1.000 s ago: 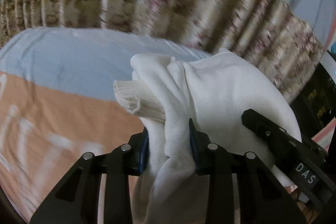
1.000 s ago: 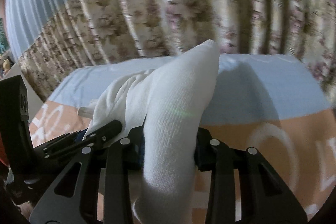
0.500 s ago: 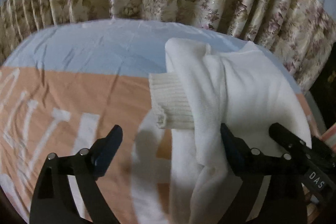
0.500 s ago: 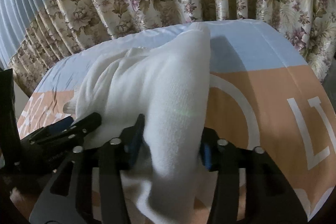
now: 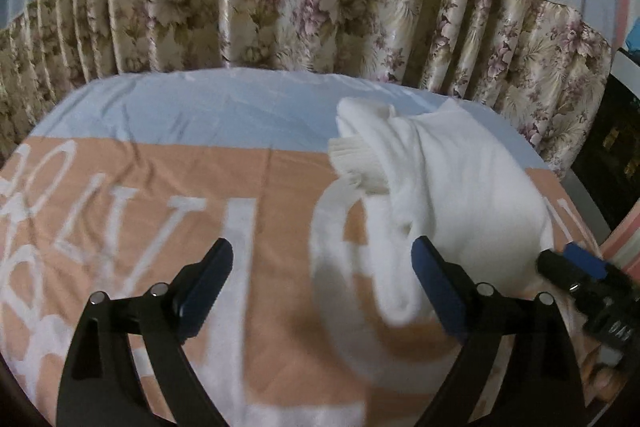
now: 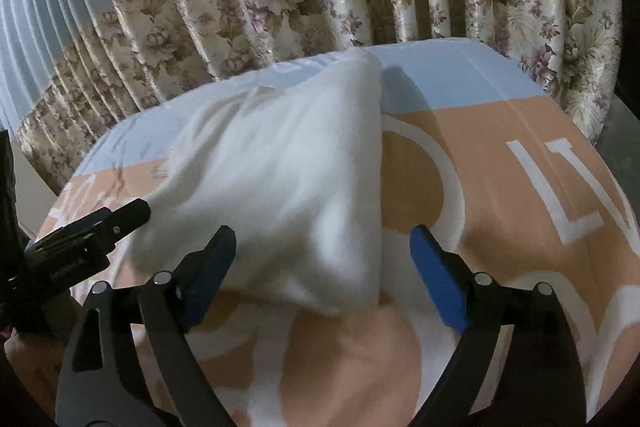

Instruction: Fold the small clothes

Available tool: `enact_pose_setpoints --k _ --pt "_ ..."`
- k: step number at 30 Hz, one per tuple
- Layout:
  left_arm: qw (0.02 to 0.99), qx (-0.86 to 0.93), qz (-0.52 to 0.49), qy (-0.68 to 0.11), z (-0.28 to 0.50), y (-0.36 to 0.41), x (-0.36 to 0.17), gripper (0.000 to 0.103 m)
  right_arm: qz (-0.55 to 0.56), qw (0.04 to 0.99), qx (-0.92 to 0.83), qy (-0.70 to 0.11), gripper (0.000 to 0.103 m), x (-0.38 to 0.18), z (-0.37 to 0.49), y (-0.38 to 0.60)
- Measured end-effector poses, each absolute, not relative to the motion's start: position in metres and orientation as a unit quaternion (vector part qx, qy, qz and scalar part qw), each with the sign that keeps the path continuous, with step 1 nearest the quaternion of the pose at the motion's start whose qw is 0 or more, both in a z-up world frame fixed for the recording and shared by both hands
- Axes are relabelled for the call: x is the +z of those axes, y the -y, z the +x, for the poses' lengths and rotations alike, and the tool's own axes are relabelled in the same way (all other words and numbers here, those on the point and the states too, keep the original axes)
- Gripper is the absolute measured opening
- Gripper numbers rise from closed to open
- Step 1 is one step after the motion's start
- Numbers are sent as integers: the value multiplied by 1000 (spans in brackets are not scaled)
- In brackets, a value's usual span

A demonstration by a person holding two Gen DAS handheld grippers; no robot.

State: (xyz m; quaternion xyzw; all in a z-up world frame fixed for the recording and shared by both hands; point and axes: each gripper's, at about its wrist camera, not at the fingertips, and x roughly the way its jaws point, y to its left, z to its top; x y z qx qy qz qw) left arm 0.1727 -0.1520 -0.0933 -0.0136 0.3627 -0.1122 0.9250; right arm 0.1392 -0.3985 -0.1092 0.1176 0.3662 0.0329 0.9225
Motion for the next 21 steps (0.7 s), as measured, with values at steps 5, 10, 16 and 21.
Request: enact_pose_setpoints --k 5,10,16,21 --pt "927 -51 11 -371 151 118 -101 91 90 931 19 -354 96 -93 103 379" --pt "931 -14 -2 -365 116 73 -95 91 62 938 0 -342 99 -79 66 350" --pt "937 8 -17 -350 75 33 -80 91 30 942 -32 -332 100 -65 32 309" --pt "937 22 2 -348 61 18 -73 91 25 938 -47 -342 100 -57 21 284"
